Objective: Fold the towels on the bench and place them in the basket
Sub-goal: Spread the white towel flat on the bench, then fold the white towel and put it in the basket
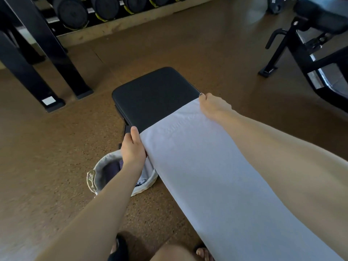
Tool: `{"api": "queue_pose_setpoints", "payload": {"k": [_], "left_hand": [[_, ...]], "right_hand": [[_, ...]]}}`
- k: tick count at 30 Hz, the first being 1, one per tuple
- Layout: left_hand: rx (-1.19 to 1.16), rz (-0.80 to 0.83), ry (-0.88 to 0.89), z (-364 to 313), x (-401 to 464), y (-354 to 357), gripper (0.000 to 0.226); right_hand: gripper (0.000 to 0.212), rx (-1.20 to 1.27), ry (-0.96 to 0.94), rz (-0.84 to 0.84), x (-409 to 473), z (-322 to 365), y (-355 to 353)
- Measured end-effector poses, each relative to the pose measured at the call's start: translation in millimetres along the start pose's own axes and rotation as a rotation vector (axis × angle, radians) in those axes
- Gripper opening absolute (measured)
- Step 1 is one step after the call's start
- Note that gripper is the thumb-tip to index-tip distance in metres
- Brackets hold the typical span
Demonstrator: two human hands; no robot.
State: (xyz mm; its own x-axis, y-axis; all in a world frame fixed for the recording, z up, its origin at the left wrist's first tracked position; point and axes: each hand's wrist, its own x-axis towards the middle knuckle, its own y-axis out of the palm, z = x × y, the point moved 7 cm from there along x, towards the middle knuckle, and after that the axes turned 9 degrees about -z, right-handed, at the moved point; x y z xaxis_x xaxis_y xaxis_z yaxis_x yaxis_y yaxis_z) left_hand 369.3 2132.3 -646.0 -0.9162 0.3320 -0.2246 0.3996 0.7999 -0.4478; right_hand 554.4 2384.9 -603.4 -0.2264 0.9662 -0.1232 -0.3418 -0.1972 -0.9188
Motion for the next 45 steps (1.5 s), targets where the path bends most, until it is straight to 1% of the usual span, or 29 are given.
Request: {"api": "queue_pose_setpoints", "payload": {"k": [3,6,8,10,11,12,14,16,17,19,23,27,29,31,33,35,36,39,41,43,45], "left_hand": [[-0.043,-0.034,-0.005,1,-4,2,0.057],[-0.02,-0.005,-0.01,-1,-3,-1,0.06],[-0.04,0.03,-0.033,-2,-3,-4,0.062],[-0.057,0.053,-0.011,-6,-6,-8,0.054],[-0.031,0.067,0.03,-9,-8,-11,0.048],[0.01,0.085,0.078,-12,-9,-13,0.041],[0.087,0.128,0.157,-17,-11,-15,0.03],[0.104,0.156,0.16,-18,-9,-19,0.024],[0.092,0.168,0.139,-18,-8,-21,0.022],[0.065,0.178,0.124,-24,-9,-25,0.021],[-0.01,0.179,0.177,-47,-20,-37,0.019],[-0.101,0.242,0.216,-73,-42,-48,0.018],[-0.117,0.285,0.272,-91,-62,-53,0.02],[-0.132,0.347,0.326,-109,-90,-58,0.025],[-0.169,0.451,0.392,-126,-127,-62,0.032],[-0.164,0.565,0.469,-138,-170,-65,0.031],[-0.128,0.622,0.52,-140,-192,-65,0.029],[0.021,0.797,0.693,-136,-265,-61,0.03],[0.095,0.882,0.802,-128,-313,-57,0.028],[0.15,0.95,0.894,-115,-351,-51,0.026],[0.25,1.008,1.053,-99,-383,-45,0.022]], "right_hand": [[0.062,0.005,0.007,0.009,5,-1,-1],[0.059,0.023,-0.011,-0.023,5,0,-2],[0.049,0.123,-0.007,-0.056,7,-1,-5],[0.029,0.248,0.0,-0.117,11,-3,-14],[0.023,0.268,-0.008,-0.132,13,-4,-18],[0.023,0.271,-0.027,-0.136,13,-4,-22],[0.031,0.28,-0.045,-0.137,13,-4,-28],[0.039,0.302,-0.051,-0.155,14,-4,-34],[0.04,0.305,-0.066,-0.165,14,-4,-37],[0.036,0.275,-0.104,-0.177,15,-2,-43],[0.033,0.253,-0.147,-0.203,10,-1,-69],[0.021,0.317,-0.178,-0.258,-5,-9,-112],[0.018,0.41,-0.131,-0.287,-20,-21,-136],[0.017,0.545,-0.053,-0.274,-42,-38,-156],[0.019,0.643,0.034,-0.244,-70,-62,-174],[0.022,0.685,0.102,-0.241,-100,-94,-191],[0.021,0.711,0.115,-0.249,-116,-111,-198],[0.014,0.769,0.109,-0.294,-166,-169,-216],[0.013,0.772,0.094,-0.317,-199,-207,-224],[0.006,0.746,0.098,-0.327,-227,-242,-229],[0.012,0.694,0.11,-0.321,-252,-273,-227]]}}
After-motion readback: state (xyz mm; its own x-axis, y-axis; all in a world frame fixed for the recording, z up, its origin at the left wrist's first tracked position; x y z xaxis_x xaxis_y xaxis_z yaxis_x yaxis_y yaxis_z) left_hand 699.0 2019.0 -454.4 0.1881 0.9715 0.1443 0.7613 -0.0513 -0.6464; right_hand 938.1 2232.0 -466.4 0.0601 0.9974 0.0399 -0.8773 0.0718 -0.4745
